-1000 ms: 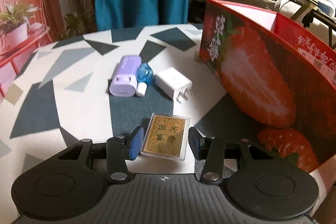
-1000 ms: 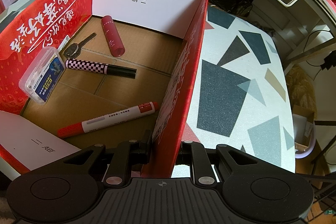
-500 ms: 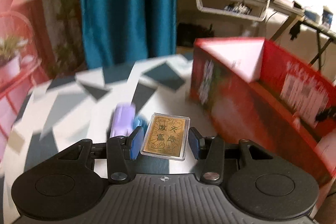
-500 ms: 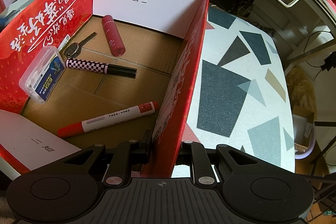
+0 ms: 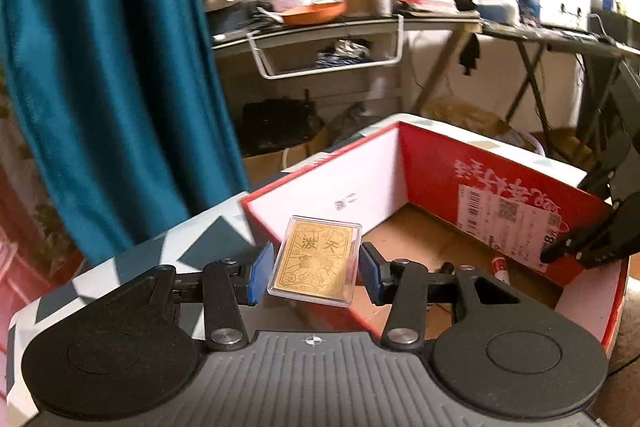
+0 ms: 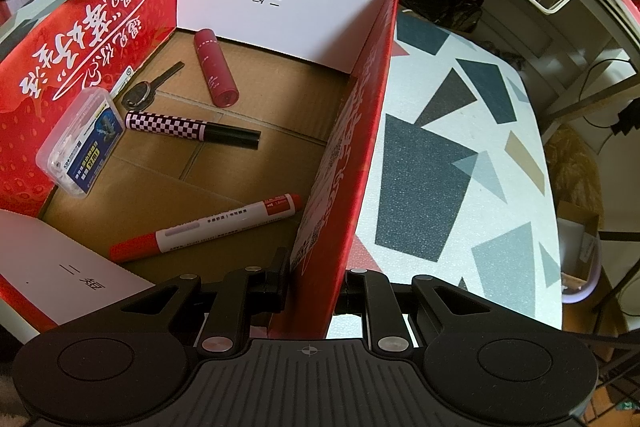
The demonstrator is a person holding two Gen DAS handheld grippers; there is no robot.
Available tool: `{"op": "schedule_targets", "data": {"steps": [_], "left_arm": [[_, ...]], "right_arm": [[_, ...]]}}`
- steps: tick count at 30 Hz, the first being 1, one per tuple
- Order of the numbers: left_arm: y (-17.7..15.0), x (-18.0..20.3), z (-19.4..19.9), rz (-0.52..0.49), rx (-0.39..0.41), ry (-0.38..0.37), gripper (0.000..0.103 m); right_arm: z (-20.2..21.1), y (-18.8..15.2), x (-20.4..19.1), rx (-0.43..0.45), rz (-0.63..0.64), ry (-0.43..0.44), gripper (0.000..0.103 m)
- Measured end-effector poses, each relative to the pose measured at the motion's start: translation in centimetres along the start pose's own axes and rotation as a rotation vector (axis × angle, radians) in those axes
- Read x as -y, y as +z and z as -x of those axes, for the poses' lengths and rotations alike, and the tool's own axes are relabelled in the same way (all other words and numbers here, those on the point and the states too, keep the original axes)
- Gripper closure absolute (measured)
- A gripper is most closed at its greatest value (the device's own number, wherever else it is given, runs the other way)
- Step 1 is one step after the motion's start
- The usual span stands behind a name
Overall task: Organize rigid objects
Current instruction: 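Carry the gold card over the red box and open the left tool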
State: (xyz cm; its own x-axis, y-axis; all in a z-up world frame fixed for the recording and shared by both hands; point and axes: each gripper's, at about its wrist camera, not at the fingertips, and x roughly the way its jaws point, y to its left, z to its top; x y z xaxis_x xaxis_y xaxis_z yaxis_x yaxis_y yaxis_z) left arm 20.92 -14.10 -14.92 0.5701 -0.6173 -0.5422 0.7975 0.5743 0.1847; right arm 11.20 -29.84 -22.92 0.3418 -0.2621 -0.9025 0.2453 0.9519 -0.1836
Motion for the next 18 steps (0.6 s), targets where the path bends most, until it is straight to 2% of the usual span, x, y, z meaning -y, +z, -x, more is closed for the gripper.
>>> {"op": "schedule_targets", "data": {"steps": [8, 18], "left_arm": [[-0.2, 0.8, -2.2, -0.03, -0.043, -0.016, 0.053], [-0.1, 0.3, -2.2, -0.026, -0.043, -0.022, 0.053]], "right_arm": [[0.0, 0.0, 0.0, -0.001, 0.001, 0.0, 0.086], [0.0, 0.0, 0.0, -0.002, 0.002, 0.0, 0.086]]}}
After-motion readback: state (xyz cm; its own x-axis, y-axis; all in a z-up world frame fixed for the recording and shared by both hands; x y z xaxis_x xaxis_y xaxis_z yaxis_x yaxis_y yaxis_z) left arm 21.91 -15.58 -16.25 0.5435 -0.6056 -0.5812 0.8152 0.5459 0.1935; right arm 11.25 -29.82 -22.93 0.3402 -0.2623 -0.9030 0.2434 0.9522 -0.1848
